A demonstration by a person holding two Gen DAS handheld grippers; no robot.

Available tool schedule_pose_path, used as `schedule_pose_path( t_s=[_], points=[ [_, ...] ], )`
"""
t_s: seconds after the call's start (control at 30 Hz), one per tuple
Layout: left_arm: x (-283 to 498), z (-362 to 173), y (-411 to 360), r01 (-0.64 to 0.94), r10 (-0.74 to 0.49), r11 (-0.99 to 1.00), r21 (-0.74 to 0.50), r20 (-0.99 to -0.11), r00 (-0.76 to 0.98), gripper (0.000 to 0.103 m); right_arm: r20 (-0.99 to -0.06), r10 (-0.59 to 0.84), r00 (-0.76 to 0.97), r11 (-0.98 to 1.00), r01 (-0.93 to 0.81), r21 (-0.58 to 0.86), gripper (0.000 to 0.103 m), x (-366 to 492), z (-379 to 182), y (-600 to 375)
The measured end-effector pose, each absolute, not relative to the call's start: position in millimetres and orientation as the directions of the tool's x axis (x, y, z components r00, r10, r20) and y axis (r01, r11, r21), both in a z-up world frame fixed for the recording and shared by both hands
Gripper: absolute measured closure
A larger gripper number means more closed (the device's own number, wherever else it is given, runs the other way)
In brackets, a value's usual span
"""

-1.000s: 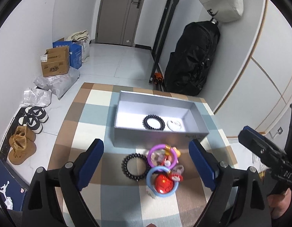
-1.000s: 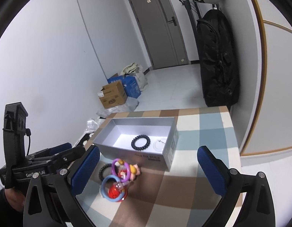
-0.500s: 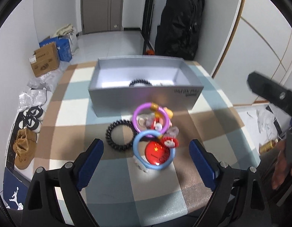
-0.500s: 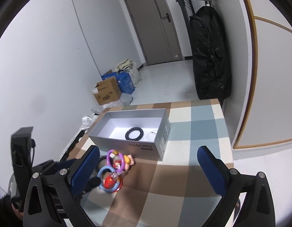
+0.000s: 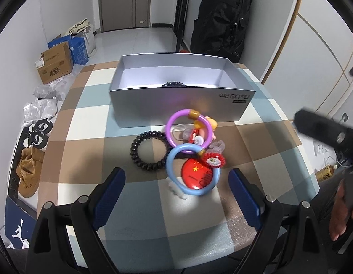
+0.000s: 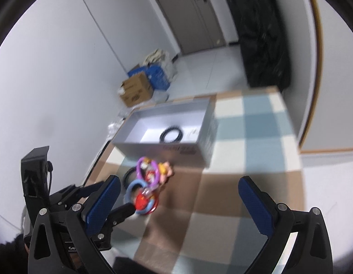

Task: Organize jewelry
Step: 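Lift both tools out of the box back over the jewelry pile, then lower the right tool and grasp the clear plastic charm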

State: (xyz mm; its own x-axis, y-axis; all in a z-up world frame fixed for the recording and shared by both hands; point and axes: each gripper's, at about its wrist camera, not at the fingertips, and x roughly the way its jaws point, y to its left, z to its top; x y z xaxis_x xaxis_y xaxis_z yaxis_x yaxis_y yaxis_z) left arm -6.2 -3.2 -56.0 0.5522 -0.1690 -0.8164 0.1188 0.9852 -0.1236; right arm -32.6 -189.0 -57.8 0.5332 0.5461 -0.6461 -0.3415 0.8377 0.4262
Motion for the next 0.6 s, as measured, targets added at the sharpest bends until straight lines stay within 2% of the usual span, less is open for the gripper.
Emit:
schedule_pose_path(
  t_s=[0.07, 0.33, 0.47, 0.53, 0.6],
  points=[
    [-8, -54, 1, 0.11, -0.162, 0.987, -0.121, -0.813, 0.559, 0.014, -0.662, 0.57, 0.487, 0.822, -0.342, 0.455, 0.002, -29, -65, -182],
    [-4, -50, 19, 0.059, -0.168, 0.985, -0.164, -0.804, 0.571, 0.014, -0.702, 0.608, 0.371, 0.791, -0.356, 0.497, 0.03, -20, -87, -150],
    [-3, -45, 31, 0.012, -0.155, 0.983, -0.182, -0.796, 0.585, 0.014, -0.71, 0.613, 0.347, 0.787, -0.351, 0.508, 0.034, -17, -93, -141],
    [-4, -43, 35, 0.001, -0.156, 0.981, -0.193, -0.79, 0.593, 0.014, -0.711, 0.617, 0.337, 0.784, -0.345, 0.516, 0.046, -15, -95, -138],
    [-5, -41, 39, -0.009, -0.154, 0.98, -0.199, -0.784, 0.601, 0.014, -0.721, 0.612, 0.326, 0.788, -0.333, 0.518, 0.051, -12, -99, -135]
  ],
)
